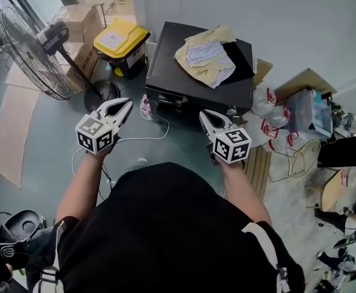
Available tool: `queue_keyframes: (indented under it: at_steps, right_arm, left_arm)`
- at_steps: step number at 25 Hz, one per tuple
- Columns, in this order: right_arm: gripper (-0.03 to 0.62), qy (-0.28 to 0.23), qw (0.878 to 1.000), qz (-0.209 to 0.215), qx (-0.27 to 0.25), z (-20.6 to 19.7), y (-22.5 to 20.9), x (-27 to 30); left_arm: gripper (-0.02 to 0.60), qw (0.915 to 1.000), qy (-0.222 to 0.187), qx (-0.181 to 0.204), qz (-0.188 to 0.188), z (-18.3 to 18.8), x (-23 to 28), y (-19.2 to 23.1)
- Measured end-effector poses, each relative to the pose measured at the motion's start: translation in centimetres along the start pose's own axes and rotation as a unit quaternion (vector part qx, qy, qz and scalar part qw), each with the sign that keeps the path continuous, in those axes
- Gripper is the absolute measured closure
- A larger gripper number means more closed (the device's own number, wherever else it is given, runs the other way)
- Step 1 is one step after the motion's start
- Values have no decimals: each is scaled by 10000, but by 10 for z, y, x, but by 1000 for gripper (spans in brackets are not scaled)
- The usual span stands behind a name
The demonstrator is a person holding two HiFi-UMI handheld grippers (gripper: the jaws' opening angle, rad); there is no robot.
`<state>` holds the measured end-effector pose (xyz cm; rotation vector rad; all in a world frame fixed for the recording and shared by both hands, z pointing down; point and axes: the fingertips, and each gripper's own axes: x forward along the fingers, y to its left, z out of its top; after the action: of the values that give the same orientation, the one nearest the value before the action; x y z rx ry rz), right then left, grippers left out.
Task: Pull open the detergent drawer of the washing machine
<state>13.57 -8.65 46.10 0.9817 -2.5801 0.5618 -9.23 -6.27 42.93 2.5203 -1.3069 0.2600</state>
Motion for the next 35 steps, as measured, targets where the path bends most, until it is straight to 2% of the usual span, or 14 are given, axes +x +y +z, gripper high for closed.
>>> queue_keyframes:
  at_steps: [11, 22, 35]
  right_arm:
    - [582, 90, 9999, -96, 65, -6, -5, 13]
    - [582, 202, 9992, -287, 182, -1, -30, 40]
    - [582, 358, 9976, -383, 443, -8, -58, 77]
  left_arm:
    - [566, 9999, 95, -54, 8, -10, -1, 18]
    - [566, 9995, 190, -154, -190, -11, 36, 47]
    - [566, 9980, 499, -210, -328, -21, 75, 80]
